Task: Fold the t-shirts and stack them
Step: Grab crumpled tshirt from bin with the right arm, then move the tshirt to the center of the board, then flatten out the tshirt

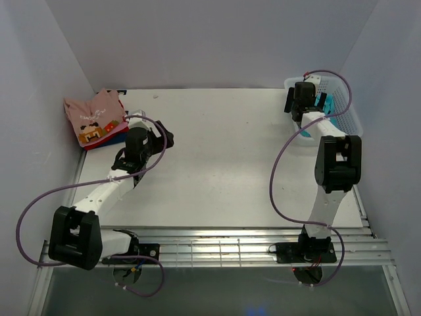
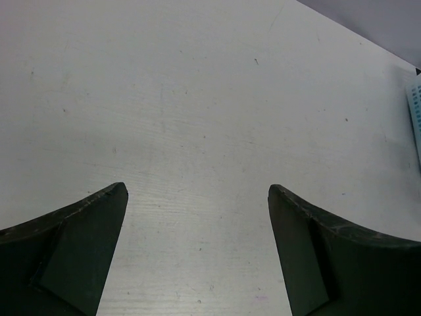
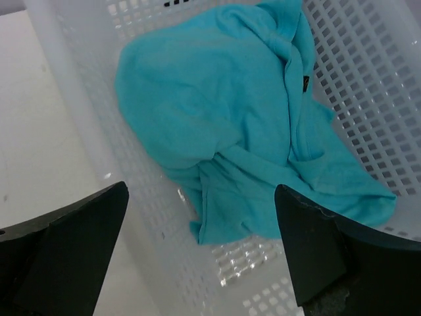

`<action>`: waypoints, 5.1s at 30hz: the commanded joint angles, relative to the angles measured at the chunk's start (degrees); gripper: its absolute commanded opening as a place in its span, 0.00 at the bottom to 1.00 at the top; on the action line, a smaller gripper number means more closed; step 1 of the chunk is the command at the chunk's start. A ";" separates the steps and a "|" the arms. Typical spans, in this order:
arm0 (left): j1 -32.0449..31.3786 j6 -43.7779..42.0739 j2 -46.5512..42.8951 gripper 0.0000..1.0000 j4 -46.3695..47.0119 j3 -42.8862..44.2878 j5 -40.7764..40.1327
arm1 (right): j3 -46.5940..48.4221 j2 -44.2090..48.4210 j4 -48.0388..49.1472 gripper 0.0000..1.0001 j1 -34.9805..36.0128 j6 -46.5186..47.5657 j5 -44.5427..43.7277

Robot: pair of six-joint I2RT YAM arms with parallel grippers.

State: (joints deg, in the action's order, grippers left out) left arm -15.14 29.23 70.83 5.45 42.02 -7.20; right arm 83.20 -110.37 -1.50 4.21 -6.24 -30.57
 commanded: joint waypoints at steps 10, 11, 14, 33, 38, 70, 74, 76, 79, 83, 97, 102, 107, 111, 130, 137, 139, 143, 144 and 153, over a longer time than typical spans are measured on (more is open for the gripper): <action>-0.16 -1.11 6.69 0.98 2.90 -1.06 2.63 | 18.40 -13.55 -3.42 0.99 -7.11 -0.35 7.27; -0.16 -1.02 7.65 0.98 2.90 -1.06 2.72 | 18.75 -13.91 -3.77 0.99 -7.19 -0.44 7.28; -0.16 -0.85 8.80 0.98 2.90 -0.62 2.81 | 19.19 -16.10 -6.23 1.00 -7.20 -0.97 8.67; -0.16 -0.41 7.57 0.98 2.72 -0.80 3.86 | 18.84 -18.05 -9.84 0.08 -7.28 -1.58 18.52; -0.16 0.56 6.61 0.98 2.81 -1.41 5.53 | 18.75 -9.63 -11.24 0.08 -6.41 -0.09 21.24; -1.30 5.48 -19.85 0.94 -4.30 -11.52 5.18 | -16.36 37.40 -19.34 0.08 22.60 -10.62 14.60; -2.17 5.75 -19.68 0.86 -5.19 -14.06 6.32 | -31.23 39.44 -19.59 0.37 22.60 -15.72 4.30; -3.05 5.57 -18.10 0.84 -7.10 -15.99 5.19 | -35.99 39.61 -20.12 0.56 22.69 -17.31 1.39; -6.21 5.22 -16.43 0.84 -7.82 -17.58 1.42 | -38.89 40.40 -19.51 0.62 23.04 -17.67 1.65; -12.88 6.01 -14.85 0.84 -8.53 -18.64 -2.89 | -40.13 43.30 -17.14 0.62 23.65 -16.79 3.84; -17.47 12.34 -10.89 0.83 -14.08 -19.43 -16.00 | -41.62 52.70 -18.81 0.63 23.74 -15.91 4.82; -17.47 12.69 -9.04 0.83 -10.82 -20.48 -15.39 | -42.24 54.99 -19.07 0.63 23.65 -15.65 4.82; -17.56 14.71 -6.76 0.80 -8.62 -20.84 -13.36 | -42.33 56.14 -20.21 0.63 23.65 -15.82 3.67; -17.56 14.80 -5.62 0.80 -8.36 -20.75 -13.37 | -42.77 56.58 -20.21 0.63 23.65 -16.08 3.50; -18.09 14.27 2.65 0.47 -4.13 -19.00 -11.95 | -43.48 49.82 -13.80 0.62 23.65 -15.74 6.83; -18.61 14.01 3.18 0.00 -7.56 -17.41 -13.36 | -38.56 41.39 -5.02 0.63 23.65 -10.73 14.29; -18.70 14.01 3.18 0.00 -7.82 -17.32 -13.45 | -36.63 38.75 -2.03 0.63 23.65 -8.45 16.14; -19.23 14.27 2.13 0.00 -9.40 -17.24 -14.85 | -28.91 30.33 -0.79 0.63 23.65 -5.19 17.03; -19.23 14.36 0.56 0.00 -10.28 -16.80 -15.47 | -27.58 28.99 -0.70 0.63 23.74 -4.75 17.03; -19.41 9.97 -12.72 0.00 -23.19 -6.09 -23.46 | -17.29 14.75 -1.05 0.62 23.74 -2.37 19.14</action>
State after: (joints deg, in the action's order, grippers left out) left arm -34.33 41.56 63.42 -12.08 30.09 -25.56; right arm 62.43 -92.42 -4.05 27.77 -10.28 -13.23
